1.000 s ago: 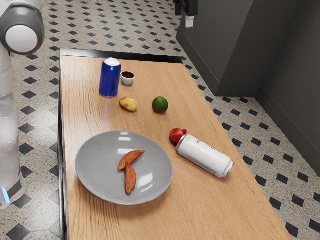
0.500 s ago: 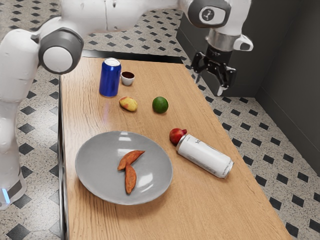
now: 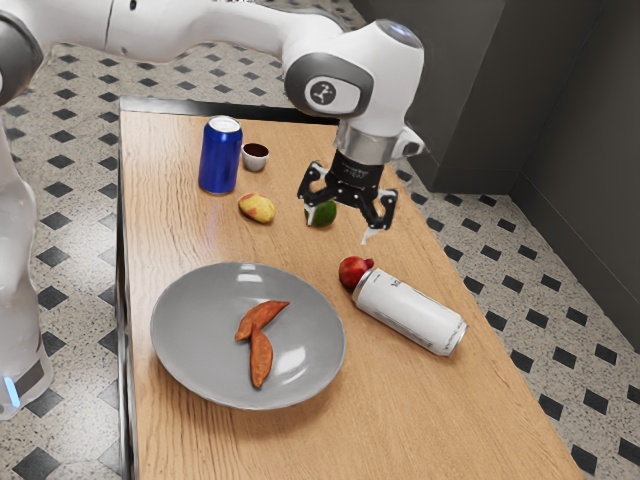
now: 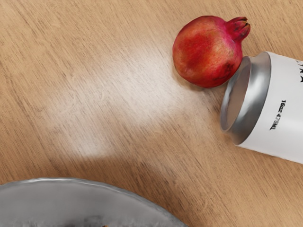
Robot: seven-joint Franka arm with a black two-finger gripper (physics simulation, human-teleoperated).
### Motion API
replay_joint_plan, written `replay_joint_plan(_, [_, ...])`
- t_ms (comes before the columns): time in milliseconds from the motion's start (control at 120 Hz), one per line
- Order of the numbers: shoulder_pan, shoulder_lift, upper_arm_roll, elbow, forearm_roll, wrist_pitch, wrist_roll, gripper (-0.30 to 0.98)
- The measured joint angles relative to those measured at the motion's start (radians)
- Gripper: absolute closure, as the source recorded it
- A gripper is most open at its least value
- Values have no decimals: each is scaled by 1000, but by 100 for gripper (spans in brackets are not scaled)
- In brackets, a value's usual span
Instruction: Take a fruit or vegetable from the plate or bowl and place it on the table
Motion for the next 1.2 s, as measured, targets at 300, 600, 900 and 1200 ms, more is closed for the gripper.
replay_joint_plan(300, [8,-212,-79,-245,-53,105,-126,0])
replay_joint_plan(600, [8,-285,-152,-372,-135,159,-192,0])
replay_joint_plan(900, [8,-316,-196,-403,-179,176,-230,0])
replay_joint_plan(1200, [8,-326,-224,-487,-212,215,-246,0])
